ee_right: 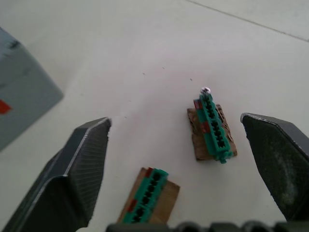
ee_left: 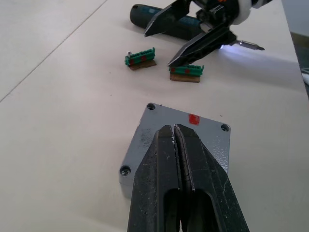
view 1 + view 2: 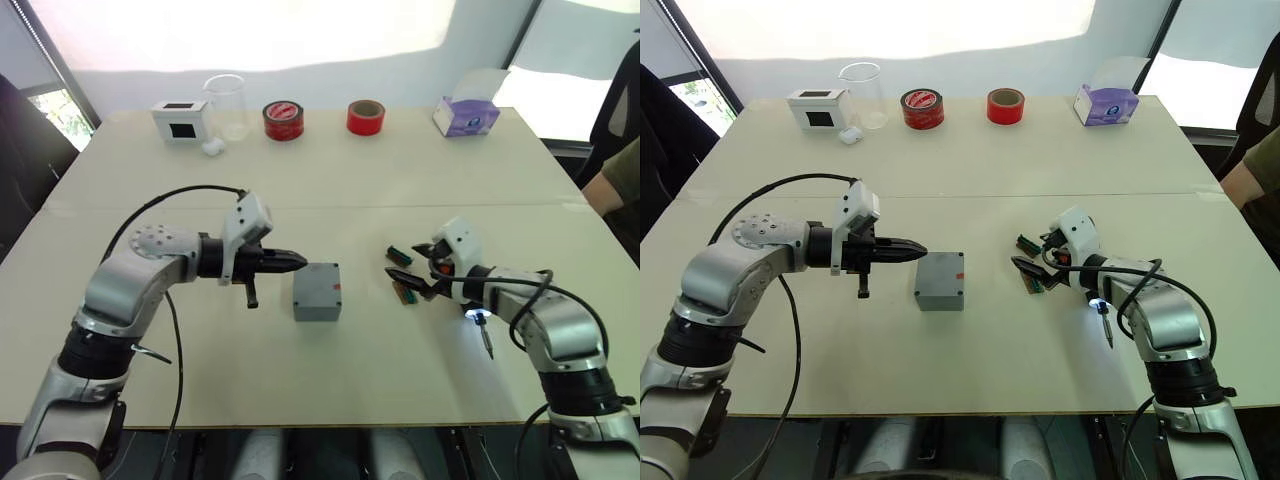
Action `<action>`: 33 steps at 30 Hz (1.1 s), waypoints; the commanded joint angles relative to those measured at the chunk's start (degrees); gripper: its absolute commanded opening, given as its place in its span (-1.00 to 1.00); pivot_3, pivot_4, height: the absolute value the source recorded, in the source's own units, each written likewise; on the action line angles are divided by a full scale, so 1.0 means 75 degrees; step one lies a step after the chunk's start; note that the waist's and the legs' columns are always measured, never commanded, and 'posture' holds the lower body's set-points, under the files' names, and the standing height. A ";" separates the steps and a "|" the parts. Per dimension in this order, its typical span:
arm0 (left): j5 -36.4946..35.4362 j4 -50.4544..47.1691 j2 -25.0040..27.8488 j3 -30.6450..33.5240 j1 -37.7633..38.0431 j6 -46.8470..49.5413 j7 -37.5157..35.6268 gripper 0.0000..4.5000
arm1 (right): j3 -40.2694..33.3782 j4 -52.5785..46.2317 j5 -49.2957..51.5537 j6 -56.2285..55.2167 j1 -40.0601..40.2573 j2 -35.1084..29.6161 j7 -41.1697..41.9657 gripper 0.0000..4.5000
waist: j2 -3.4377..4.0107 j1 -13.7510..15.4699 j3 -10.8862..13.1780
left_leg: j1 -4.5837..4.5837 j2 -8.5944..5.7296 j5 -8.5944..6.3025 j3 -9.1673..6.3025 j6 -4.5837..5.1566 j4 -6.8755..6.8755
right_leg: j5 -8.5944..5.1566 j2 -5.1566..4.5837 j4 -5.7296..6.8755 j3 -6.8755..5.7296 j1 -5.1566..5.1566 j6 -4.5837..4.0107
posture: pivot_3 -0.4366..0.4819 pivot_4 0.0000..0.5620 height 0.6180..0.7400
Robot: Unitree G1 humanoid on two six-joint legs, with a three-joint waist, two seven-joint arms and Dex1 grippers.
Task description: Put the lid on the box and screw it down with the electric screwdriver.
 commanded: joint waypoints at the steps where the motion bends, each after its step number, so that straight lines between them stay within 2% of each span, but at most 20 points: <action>1: 0.0048 -0.0180 0.0067 -0.0053 -0.0150 -0.0158 0.0054 -1.00 | 0.0110 0.0352 -0.0265 -0.0507 -0.0449 0.0113 -0.0080 0.25 | 0.0000 -0.0002 0.0000 | 0.0000 0.0000 0.0000 0.0000 0.0000 0.0000 | 0.0000 0.0001 0.0000 0.0000 0.0000 0.0000 | -0.05 -0.47 1.00; 2: 0.0123 -0.0140 0.0107 -0.0114 -0.0148 -0.0238 0.0050 -1.00 | 0.0146 0.0484 -0.0299 -0.0552 -0.0545 0.0141 -0.0078 0.14 | 0.0000 -0.0004 0.0000 | 0.0000 0.0000 0.0000 0.0000 0.0000 0.0000 | 0.0000 0.0001 0.0000 0.0000 0.0000 0.0000 | -0.05 -0.47 1.00; 20: 0.0100 -0.0167 0.0009 -0.0125 0.0065 -0.0376 0.0220 -1.00 | 0.0230 0.1534 -0.0649 -0.1044 -0.1156 0.0583 -0.0146 0.14 | 0.0000 0.0005 0.0000 | 0.0001 0.0000 0.0002 0.0000 -0.0003 0.0001 | 0.0000 0.0002 0.0003 0.0001 0.0001 0.0000 | -0.05 -0.47 1.00; 23: 0.0050 -0.0234 -0.0028 -0.0109 0.0055 -0.0345 0.0240 -1.00 | 0.0259 0.1602 -0.0700 -0.1081 -0.1181 0.0591 -0.0132 -0.16 | 0.0000 0.0003 0.0000 | 0.0001 0.0000 0.0002 -0.0002 -0.0004 0.0001 | 0.0000 0.0003 0.0004 0.0001 0.0001 0.0000 | -0.05 -0.47 1.00; 24: 0.0026 -0.0245 -0.0041 -0.0096 0.0048 -0.0326 0.0249 -1.00 | 0.0260 0.1620 -0.0707 -0.1088 -0.1187 0.0594 -0.0129 -0.41 | 0.0000 0.0003 0.0000 | 0.0001 0.0000 0.0002 -0.0001 -0.0004 0.0001 | 0.0000 0.0003 0.0004 0.0001 0.0001 0.0000 | -0.05 -0.47 1.00; 25: 0.0018 -0.0249 -0.0056 -0.0084 0.0027 -0.0321 0.0265 -1.00 | 0.0267 0.1654 -0.0721 -0.1105 -0.1202 0.0597 -0.0132 -0.53 | 0.0000 0.0003 0.0000 | 0.0001 0.0000 0.0003 -0.0001 -0.0004 0.0001 | 0.0000 0.0003 0.0004 0.0001 0.0001 0.0000 | -0.05 -0.47 1.00; 27: -0.0006 -0.0270 -0.0099 -0.0053 -0.0027 -0.0284 0.0310 -1.00 | 0.0318 0.1717 -0.0771 -0.1140 -0.1233 0.0587 -0.0114 -0.92 | 0.0000 0.0002 0.0000 | 0.0001 0.0000 0.0002 -0.0001 -0.0004 0.0001 | 0.0000 0.0003 0.0004 0.0001 0.0001 0.0000 | -0.05 -0.47 1.00; 28: -0.0012 -0.0277 -0.0106 -0.0042 -0.0038 -0.0274 0.0321 -1.00 | 0.0346 0.1731 -0.0789 -0.1155 -0.1242 0.0593 -0.0101 -0.98 | 0.0000 -0.0001 0.0000 | 0.0001 0.0000 0.0002 -0.0001 -0.0004 0.0001 | 0.0000 0.0003 0.0004 0.0001 0.0001 0.0000 | -0.05 -0.47 1.00; 33: -0.0043 -0.0289 -0.0099 0.0001 -0.0038 -0.0230 0.0354 -1.00 | 0.0344 0.1667 -0.0789 -0.1136 -0.1228 0.0585 -0.0062 -0.98 | 0.0000 0.0001 0.0000 | 0.0001 0.0000 0.0003 -0.0001 -0.0005 0.0001 | 0.0000 0.0003 0.0007 0.0001 0.0000 0.0000 | -0.05 -0.47 1.00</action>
